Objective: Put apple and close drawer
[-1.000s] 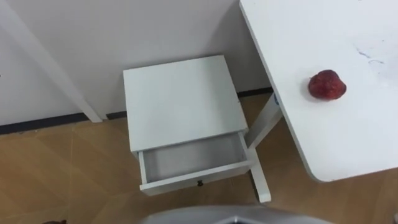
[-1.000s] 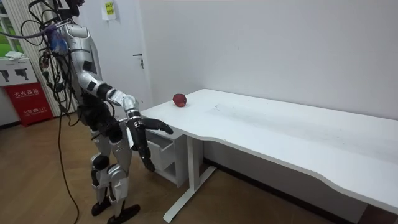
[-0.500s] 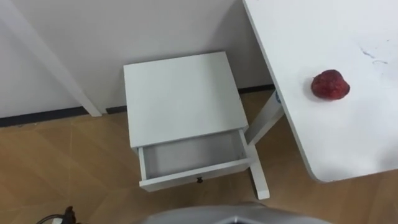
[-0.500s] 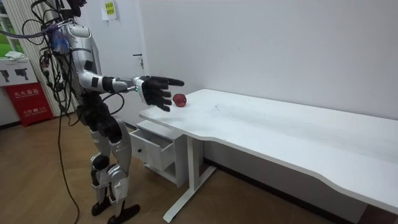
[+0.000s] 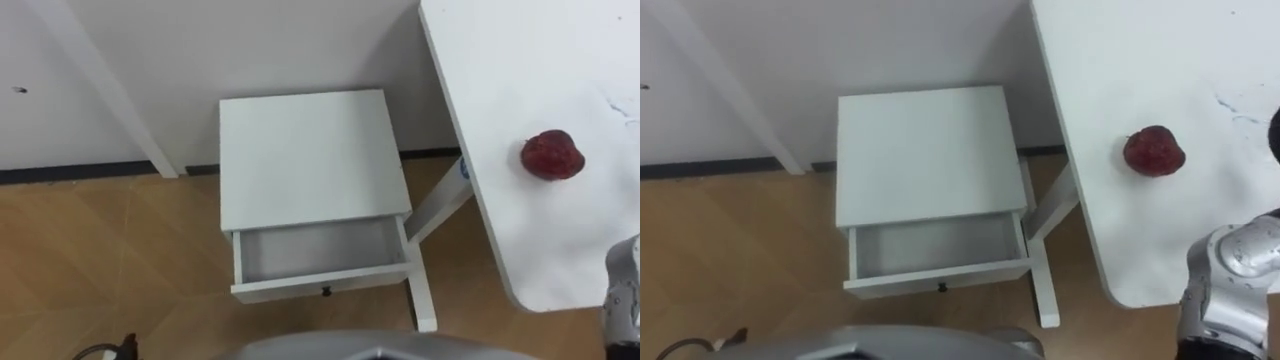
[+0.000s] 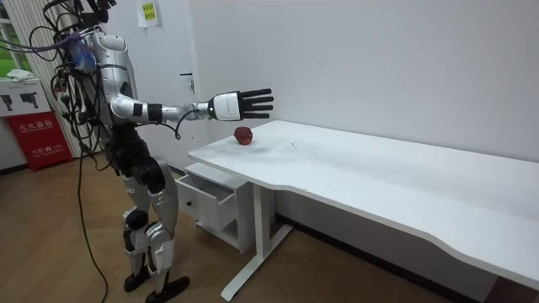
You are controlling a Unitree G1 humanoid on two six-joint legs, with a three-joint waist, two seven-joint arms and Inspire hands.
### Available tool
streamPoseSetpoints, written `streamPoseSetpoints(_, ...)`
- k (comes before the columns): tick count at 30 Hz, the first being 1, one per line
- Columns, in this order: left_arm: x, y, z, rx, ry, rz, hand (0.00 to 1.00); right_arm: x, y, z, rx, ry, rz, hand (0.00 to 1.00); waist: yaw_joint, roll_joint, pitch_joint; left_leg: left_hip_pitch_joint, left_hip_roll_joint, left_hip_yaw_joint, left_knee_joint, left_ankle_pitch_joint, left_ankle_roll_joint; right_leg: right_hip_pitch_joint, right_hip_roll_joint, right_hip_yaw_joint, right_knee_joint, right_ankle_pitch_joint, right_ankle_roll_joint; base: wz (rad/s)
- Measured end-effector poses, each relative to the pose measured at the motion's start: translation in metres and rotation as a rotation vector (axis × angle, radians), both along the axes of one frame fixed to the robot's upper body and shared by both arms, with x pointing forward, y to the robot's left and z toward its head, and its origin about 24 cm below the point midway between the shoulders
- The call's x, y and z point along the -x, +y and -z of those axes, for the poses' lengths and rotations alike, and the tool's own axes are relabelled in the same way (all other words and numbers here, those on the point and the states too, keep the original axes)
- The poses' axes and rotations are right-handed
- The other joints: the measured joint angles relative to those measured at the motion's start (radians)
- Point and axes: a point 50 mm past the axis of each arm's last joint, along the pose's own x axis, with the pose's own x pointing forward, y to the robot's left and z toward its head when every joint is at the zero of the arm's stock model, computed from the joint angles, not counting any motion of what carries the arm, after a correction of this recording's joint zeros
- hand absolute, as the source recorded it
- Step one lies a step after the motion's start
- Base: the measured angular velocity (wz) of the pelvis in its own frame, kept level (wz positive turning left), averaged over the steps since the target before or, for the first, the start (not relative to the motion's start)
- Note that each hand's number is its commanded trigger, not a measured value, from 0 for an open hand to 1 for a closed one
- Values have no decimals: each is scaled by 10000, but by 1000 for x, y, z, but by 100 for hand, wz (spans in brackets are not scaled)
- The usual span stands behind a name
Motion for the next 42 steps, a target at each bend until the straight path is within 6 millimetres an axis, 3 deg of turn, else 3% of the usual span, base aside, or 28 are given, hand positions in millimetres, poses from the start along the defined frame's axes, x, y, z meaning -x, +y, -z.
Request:
streamPoseSetpoints(7, 1, 0, 0, -12, 68, 67, 0, -5, 8, 19, -309, 986, -1231, 0, 99, -16, 63, 64, 0, -1, -1, -1, -1, 79, 3, -8, -3, 0, 0, 0)
streamPoseSetpoints(12, 2, 0, 0, -13, 82, 67, 0, -10, 16, 27, -190, 1652, -2347, 0, 103, -30, 49, 55, 6, -62, 18, -3, -4, 91, -5, -33, -2, 0, -1, 1)
streamPoseSetpoints(21, 4, 0, 0, -16, 158, 40, 0, -7, 14, 42, 145, 3070, -3419, 0, 85, -63, 1, 61, -2, -82, 73, -2, -4, 157, -32, -176, -35, 3, -1, 3)
streamPoseSetpoints(27, 5, 1, 0, -14, 185, 47, 0, -7, 14, 48, 227, 3604, -4013, 0, 87, -106, -35, 82, 1, -91, 69, -2, -4, 251, -21, -194, -147, 48, -19, 0)
streamPoseSetpoints(42, 7, 1, 1, -14, 278, 20, 0, -12, 18, 47, 344, 3838, -4894, 0, 109, -164, -2, 59, 0, -209, 51, -3, -5, 253, -26, -317, -163, 54, -19, 1)
